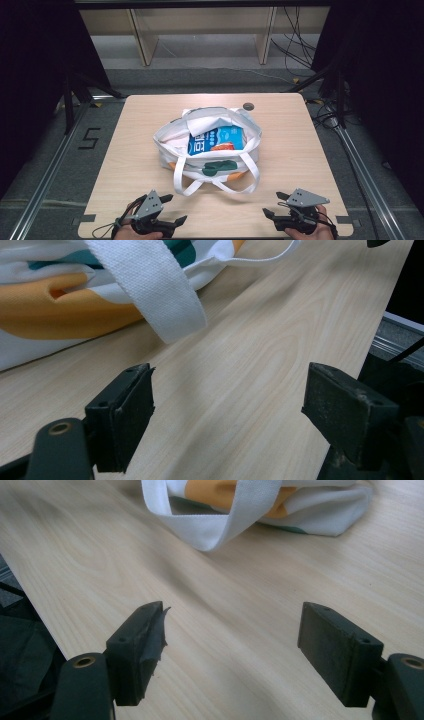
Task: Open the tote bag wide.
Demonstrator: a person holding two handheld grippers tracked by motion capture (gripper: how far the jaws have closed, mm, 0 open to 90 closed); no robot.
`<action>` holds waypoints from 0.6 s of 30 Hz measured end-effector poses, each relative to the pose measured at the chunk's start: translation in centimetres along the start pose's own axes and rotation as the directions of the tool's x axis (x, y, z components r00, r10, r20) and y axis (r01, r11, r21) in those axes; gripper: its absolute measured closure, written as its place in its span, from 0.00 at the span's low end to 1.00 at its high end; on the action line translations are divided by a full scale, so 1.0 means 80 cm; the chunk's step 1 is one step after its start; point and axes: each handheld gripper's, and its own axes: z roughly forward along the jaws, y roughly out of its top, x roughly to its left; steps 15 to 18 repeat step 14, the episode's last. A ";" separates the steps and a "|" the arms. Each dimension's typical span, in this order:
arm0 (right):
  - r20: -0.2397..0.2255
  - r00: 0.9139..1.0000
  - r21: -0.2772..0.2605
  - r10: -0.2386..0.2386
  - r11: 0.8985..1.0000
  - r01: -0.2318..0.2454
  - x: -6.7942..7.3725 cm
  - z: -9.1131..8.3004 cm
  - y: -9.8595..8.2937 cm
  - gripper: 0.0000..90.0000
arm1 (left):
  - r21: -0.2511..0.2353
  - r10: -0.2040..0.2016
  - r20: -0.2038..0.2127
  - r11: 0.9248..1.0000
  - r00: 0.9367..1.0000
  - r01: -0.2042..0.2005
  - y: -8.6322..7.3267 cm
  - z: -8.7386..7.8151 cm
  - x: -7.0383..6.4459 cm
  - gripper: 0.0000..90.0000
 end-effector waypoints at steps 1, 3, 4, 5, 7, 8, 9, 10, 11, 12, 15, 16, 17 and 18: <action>-0.003 1.000 0.004 0.007 1.000 -0.007 0.001 0.000 0.000 0.31 | -0.001 -0.037 0.000 0.999 0.999 0.037 -0.001 0.001 -0.002 0.22; -0.006 1.000 0.008 0.008 1.000 -0.008 0.001 0.001 -0.001 0.31 | -0.002 -0.025 -0.008 1.000 1.000 0.025 -0.001 0.000 0.000 0.22; -0.009 1.000 0.009 0.009 1.000 -0.009 0.002 0.002 -0.001 0.31 | -0.004 -0.018 -0.012 1.000 1.000 0.018 -0.001 0.001 0.001 0.22; -0.014 1.000 0.008 0.004 1.000 -0.003 0.002 0.002 -0.001 0.31 | -0.010 -0.008 -0.004 1.000 1.000 0.008 0.000 0.001 0.002 0.22; -0.013 1.000 0.014 0.005 1.000 -0.005 0.001 0.003 -0.001 0.31 | -0.008 -0.007 -0.005 1.000 1.000 0.007 -0.001 0.001 0.002 0.22; -0.021 1.000 0.014 0.008 1.000 -0.008 0.001 0.003 -0.001 0.31 | -0.009 0.002 -0.013 1.000 1.000 -0.002 -0.001 0.001 0.003 0.22; -0.020 1.000 0.013 -0.004 1.000 0.004 0.000 0.004 -0.001 0.31 | -0.004 0.007 -0.015 1.000 1.000 -0.007 -0.001 0.001 0.003 0.22; -0.019 1.000 0.013 -0.005 1.000 0.005 0.000 0.004 -0.001 0.31 | -0.001 0.007 -0.017 1.000 1.000 -0.007 -0.001 0.001 0.004 0.22; -0.024 1.000 0.014 -0.007 1.000 0.007 0.000 0.005 -0.001 0.31 | 0.006 -0.012 -0.013 1.000 1.000 0.012 -0.001 0.001 0.003 0.22; -0.033 0.999 0.025 -0.010 1.000 0.011 -0.001 0.004 -0.001 0.31 | 0.008 -0.011 -0.006 1.000 1.000 0.011 -0.001 0.001 0.003 0.22; 0.005 1.000 0.006 0.001 1.000 -0.001 -0.001 0.003 -0.002 0.31 | 0.011 -0.033 -0.018 0.999 0.999 0.033 -0.002 0.001 0.003 0.22; 0.005 1.000 0.006 0.001 1.000 -0.001 -0.001 0.003 -0.002 0.31 | 0.011 -0.033 -0.018 0.999 0.999 0.033 -0.002 0.001 0.003 0.22; 0.005 1.000 0.006 0.001 1.000 -0.001 -0.001 0.003 -0.002 0.31 | 0.011 -0.033 -0.018 0.999 0.999 0.033 -0.002 0.001 0.003 0.22; 0.005 1.000 0.006 0.001 1.000 -0.001 -0.001 0.003 -0.002 0.31 | 0.011 -0.033 -0.018 0.999 0.999 0.033 -0.002 0.001 0.003 0.22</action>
